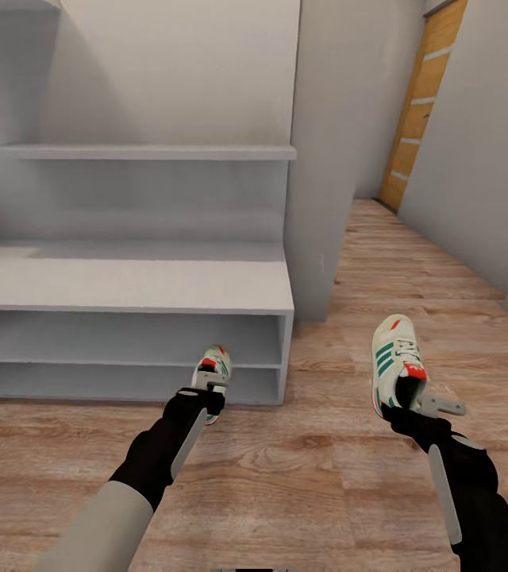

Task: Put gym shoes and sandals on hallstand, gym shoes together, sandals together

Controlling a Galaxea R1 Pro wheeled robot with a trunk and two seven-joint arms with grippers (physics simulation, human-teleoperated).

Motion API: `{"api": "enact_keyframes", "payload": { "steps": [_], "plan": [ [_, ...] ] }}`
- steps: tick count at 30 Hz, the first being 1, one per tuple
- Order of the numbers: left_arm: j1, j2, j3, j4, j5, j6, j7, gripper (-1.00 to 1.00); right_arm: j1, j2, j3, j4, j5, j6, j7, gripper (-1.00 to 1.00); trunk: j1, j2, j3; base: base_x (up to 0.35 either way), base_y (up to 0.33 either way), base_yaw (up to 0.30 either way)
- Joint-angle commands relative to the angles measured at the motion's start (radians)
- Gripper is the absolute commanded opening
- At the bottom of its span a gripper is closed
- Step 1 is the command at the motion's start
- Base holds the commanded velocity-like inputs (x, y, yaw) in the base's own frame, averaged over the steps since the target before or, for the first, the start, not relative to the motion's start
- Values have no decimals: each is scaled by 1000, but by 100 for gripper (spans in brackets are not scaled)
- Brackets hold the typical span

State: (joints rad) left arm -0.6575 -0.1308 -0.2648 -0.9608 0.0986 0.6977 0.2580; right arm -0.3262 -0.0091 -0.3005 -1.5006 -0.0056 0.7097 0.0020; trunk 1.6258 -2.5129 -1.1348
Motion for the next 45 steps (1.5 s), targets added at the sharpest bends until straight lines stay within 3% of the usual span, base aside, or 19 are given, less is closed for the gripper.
{"api": "enact_keyframes", "payload": {
  "steps": [1,10,38,45],
  "plan": [
    [-1,0,-2,-1,10,3,9,-100,-1,0,0,-1,-1,5,0,-100,0,0,-1,0,0,0],
    [-1,0,-2,-1,10,3,9,-100,-1,0,0,-1,-1,5,0,-100,0,0,-1,44,0,0],
    [-1,0,-2,-1,10,3,9,-100,-1,0,0,-1,-1,4,-1,-100,0,0,-1,337,-59,0],
    [-1,0,-3,-1,10,2,9,-100,-1,0,0,-1,-1,4,-1,-100,0,0,-1,91,-27,0]
  ]
}}
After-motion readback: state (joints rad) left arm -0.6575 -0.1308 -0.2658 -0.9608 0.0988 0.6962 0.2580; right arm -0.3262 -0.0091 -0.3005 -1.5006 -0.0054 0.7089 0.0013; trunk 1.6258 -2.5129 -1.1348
